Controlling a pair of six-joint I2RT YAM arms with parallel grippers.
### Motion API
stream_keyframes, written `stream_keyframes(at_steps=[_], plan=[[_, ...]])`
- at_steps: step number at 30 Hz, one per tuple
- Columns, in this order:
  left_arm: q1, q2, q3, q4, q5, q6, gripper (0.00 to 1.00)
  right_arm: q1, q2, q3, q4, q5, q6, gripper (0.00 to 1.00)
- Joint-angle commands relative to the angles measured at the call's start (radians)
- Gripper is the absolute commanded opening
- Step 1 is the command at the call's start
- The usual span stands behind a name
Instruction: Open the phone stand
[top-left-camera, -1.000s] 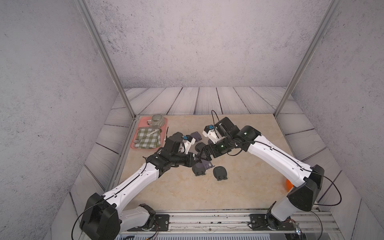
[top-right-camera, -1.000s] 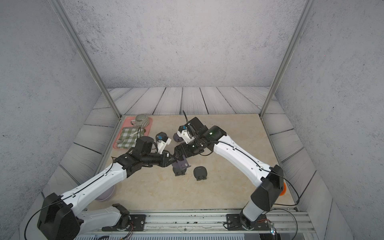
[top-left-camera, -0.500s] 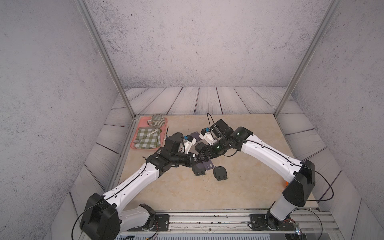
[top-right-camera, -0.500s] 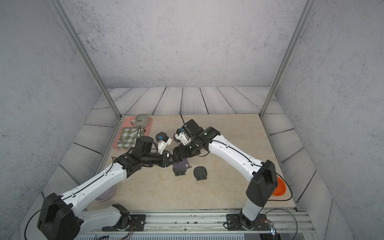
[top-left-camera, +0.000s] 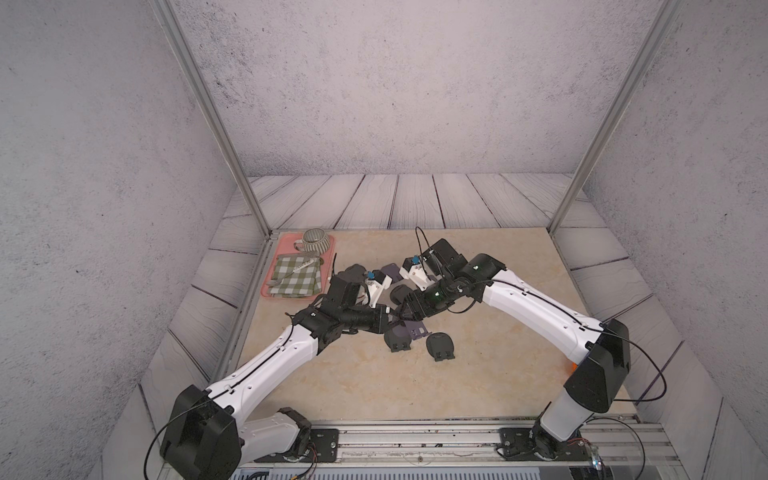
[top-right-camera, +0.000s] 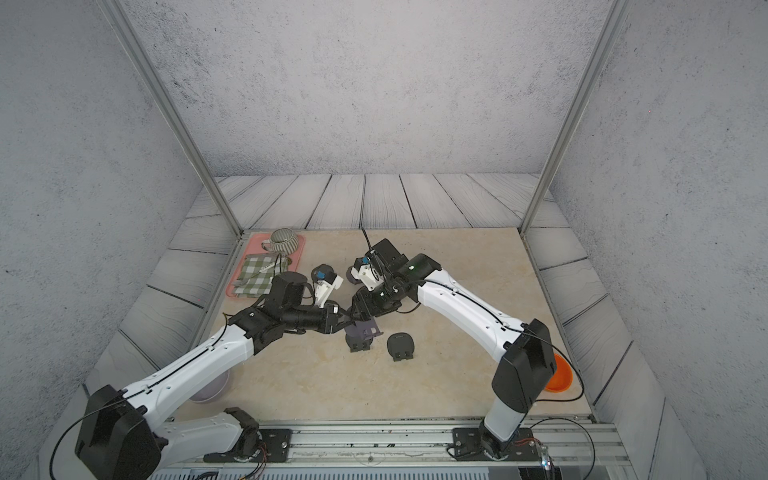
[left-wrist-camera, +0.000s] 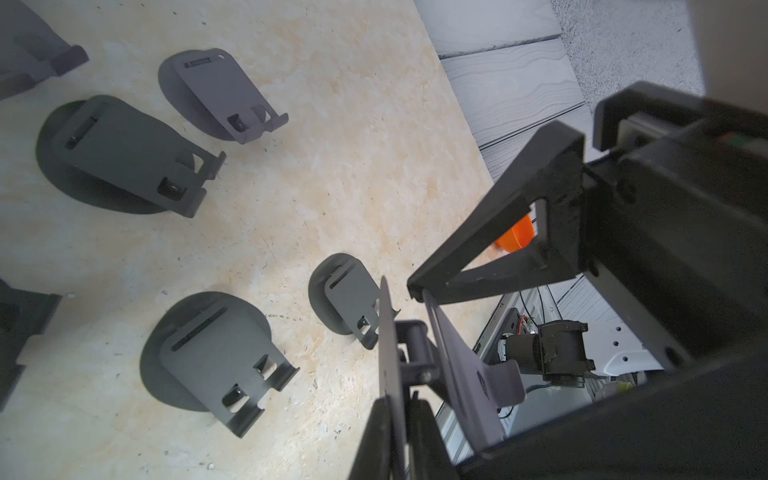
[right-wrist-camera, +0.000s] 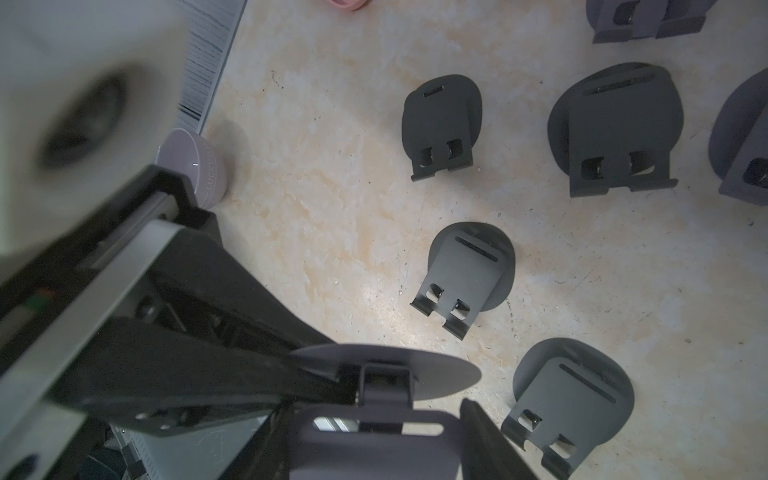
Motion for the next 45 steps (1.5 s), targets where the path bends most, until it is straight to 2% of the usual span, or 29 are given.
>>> stream_keyframes(at_steps=[1, 4, 8, 14, 23, 24, 25, 27, 28, 32, 36, 41, 43, 45], plan=[[-0.001, 0.008, 0.019, 0.065, -0.014, -0.045, 0.00, 0.004, -0.010, 0.030, -0.004, 0.017, 0.000, 0.51], [0.003, 0.008, 0.019, 0.037, -0.094, -0.098, 0.00, 0.004, -0.013, 0.054, -0.011, 0.048, 0.005, 0.50], [0.035, 0.012, -0.005, 0.034, -0.140, -0.183, 0.00, 0.004, -0.036, 0.078, -0.010, 0.101, 0.013, 0.48], [0.092, 0.058, -0.015, 0.036, -0.122, -0.282, 0.00, 0.005, -0.090, 0.080, 0.008, 0.170, 0.025, 0.48], [0.169, 0.146, -0.017, 0.109, -0.012, -0.378, 0.00, 0.005, -0.190, 0.014, 0.053, 0.221, 0.040, 0.48], [0.169, 0.149, -0.012, 0.119, -0.001, -0.375, 0.00, 0.005, -0.187, 0.010, 0.052, 0.213, 0.039, 0.51], [0.169, 0.152, -0.010, 0.137, 0.012, -0.376, 0.00, 0.005, -0.184, 0.010, 0.054, 0.203, 0.037, 0.60], [0.169, 0.153, -0.007, 0.175, 0.044, -0.378, 0.00, 0.005, -0.174, 0.009, 0.060, 0.187, 0.041, 0.96], [0.169, 0.153, -0.009, 0.201, 0.061, -0.383, 0.00, 0.005, -0.172, 0.005, 0.066, 0.185, 0.045, 0.99], [0.170, 0.147, -0.019, 0.330, 0.139, -0.428, 0.00, 0.006, -0.179, -0.030, 0.095, 0.194, 0.055, 0.99], [0.175, 0.146, -0.075, 0.541, 0.194, -0.538, 0.00, 0.005, -0.181, -0.056, 0.116, 0.191, 0.070, 0.99], [0.175, 0.153, -0.132, 0.689, 0.214, -0.625, 0.00, 0.004, -0.162, -0.058, 0.124, 0.187, 0.073, 1.00], [0.175, 0.153, -0.142, 0.713, 0.223, -0.634, 0.00, 0.005, -0.156, -0.055, 0.125, 0.192, 0.070, 0.97], [0.175, 0.150, -0.148, 0.718, 0.227, -0.636, 0.00, 0.005, -0.146, -0.045, 0.124, 0.199, 0.065, 0.88]])
